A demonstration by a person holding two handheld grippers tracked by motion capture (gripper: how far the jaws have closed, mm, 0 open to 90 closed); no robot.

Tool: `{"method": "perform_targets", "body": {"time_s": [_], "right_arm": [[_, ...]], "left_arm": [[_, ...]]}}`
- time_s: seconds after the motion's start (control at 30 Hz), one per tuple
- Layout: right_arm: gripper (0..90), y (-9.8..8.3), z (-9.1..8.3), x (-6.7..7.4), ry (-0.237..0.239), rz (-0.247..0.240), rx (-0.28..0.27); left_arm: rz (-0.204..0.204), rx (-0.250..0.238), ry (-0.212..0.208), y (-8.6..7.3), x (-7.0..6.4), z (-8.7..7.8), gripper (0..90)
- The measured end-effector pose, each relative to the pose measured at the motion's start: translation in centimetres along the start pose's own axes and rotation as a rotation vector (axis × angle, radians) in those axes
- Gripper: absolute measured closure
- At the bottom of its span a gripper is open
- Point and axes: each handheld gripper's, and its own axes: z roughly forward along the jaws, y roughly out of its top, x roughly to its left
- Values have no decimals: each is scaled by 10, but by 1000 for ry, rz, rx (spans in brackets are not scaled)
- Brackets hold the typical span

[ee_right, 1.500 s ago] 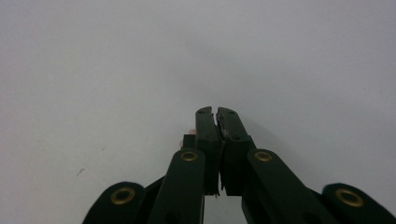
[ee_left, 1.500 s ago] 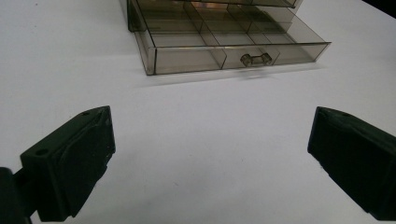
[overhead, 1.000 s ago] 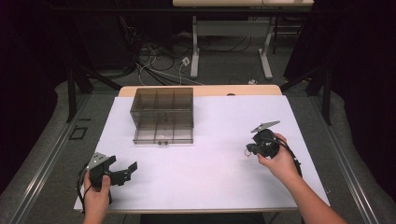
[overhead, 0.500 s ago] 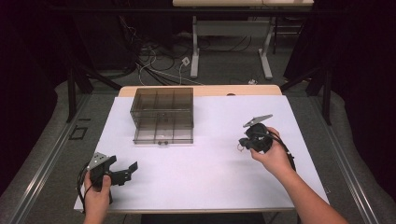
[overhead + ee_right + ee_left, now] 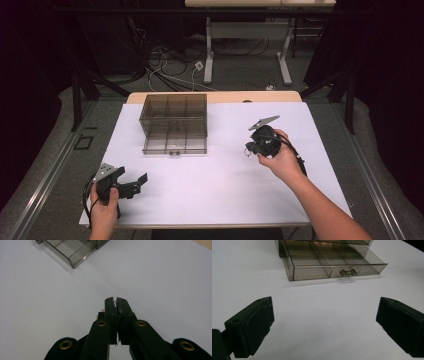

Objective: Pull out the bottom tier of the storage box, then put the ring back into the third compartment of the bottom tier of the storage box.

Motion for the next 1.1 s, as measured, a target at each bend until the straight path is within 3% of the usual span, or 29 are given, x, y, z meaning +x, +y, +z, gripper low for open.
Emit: {"method": "perform_targets", "body": {"time_s": [0.2, 0.53, 0.67, 0.7, 0.77, 1.1], "right_arm": [[882, 13, 3, 6, 13, -13, -26], [882, 33, 8, 22, 20, -36, -7], [882, 38, 13, 27, 25, -46, -35], [882, 40, 12, 29, 25, -49, -14], [882, 43, 15, 31, 32, -47, -42], [882, 57, 28, 46, 53, -56, -26]], "left_arm": [[0, -4, -1, 0, 0, 0, 19], [9, -1, -6, 0, -2, 1, 19], [10, -5, -8, 0, -2, 1, 19], [7, -7, -9, 0, -3, 1, 19], [7, -5, -9, 0, -3, 1, 19], [8, -3, -12, 0, -2, 1, 19]]}}
